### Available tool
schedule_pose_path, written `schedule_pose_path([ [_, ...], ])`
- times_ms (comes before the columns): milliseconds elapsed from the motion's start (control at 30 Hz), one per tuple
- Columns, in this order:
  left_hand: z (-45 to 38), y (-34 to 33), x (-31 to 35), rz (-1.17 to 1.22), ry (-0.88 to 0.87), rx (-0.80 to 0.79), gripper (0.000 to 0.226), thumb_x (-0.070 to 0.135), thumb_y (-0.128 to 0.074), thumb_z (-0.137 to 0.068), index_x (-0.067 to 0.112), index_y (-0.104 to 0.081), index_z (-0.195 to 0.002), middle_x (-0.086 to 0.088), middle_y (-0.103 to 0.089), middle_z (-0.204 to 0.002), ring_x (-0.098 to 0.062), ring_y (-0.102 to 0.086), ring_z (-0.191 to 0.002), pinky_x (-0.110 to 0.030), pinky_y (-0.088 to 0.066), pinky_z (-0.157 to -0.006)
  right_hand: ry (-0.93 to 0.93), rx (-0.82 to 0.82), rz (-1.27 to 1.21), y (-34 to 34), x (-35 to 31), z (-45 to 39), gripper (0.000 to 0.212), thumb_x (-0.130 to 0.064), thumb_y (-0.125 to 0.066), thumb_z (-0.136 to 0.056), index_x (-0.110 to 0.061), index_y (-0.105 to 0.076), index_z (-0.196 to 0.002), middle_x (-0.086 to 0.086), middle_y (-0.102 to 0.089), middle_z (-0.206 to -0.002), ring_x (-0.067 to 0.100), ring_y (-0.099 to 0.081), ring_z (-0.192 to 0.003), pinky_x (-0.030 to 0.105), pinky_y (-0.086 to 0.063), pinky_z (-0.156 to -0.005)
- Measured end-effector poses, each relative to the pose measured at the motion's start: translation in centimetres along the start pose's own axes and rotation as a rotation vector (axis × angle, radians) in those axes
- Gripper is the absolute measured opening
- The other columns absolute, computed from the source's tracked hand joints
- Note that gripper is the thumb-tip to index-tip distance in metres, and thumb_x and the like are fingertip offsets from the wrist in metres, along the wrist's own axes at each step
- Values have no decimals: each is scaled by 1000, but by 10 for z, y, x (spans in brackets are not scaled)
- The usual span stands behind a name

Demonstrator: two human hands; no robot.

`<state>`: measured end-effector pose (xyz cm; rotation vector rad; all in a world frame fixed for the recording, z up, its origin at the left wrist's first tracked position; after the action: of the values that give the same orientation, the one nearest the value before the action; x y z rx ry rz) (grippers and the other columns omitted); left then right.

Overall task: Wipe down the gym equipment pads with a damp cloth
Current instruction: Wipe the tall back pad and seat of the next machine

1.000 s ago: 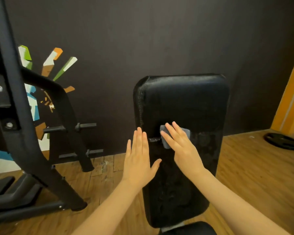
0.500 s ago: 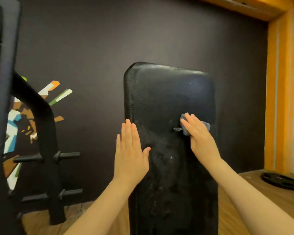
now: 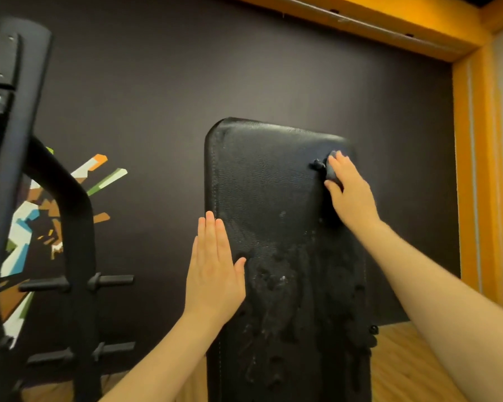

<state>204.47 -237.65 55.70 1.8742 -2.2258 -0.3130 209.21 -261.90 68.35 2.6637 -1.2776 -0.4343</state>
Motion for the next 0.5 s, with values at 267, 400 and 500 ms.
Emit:
schedule_pose_path([
  [267,0,-1,2,68,19,11,89,28,-68,-83,-5,-14,-146,-20,-16,-153,-33,-19,-140,-44,-24,-108,-35,27,-65,-6,3,53,52,15,-41,-88,-7,-45,-135,4,-37,-145,13,-24,-138,-2,-6,-101],
  [400,6,-3,0,106,48,45,74,41,-39,-90,1,-15,-148,-14,-15,-155,-29,-21,-142,-46,-22,-108,306,-33,-43,-21,-84,2,57,17,-40,-85,-6,-42,-137,6,-37,-146,16,-23,-138,8,-7,-110],
  [500,10,-5,-3,121,66,49,76,43,-34,-90,4,-8,-149,-11,-12,-155,-23,-14,-143,-48,-19,-108,493,-65,3,-50,-137,-10,53,9,-44,-88,-7,-41,-138,8,-35,-148,19,-21,-140,30,-11,-114],
])
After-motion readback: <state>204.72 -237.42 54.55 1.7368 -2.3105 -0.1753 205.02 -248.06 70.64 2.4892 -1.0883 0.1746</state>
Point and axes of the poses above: each hand's wrist, its own z-axis away from the middle knuckle, its own y-axis out of the back of the hand, x = y × z, the point moved 3 cm from there along -z, towards the middle knuckle
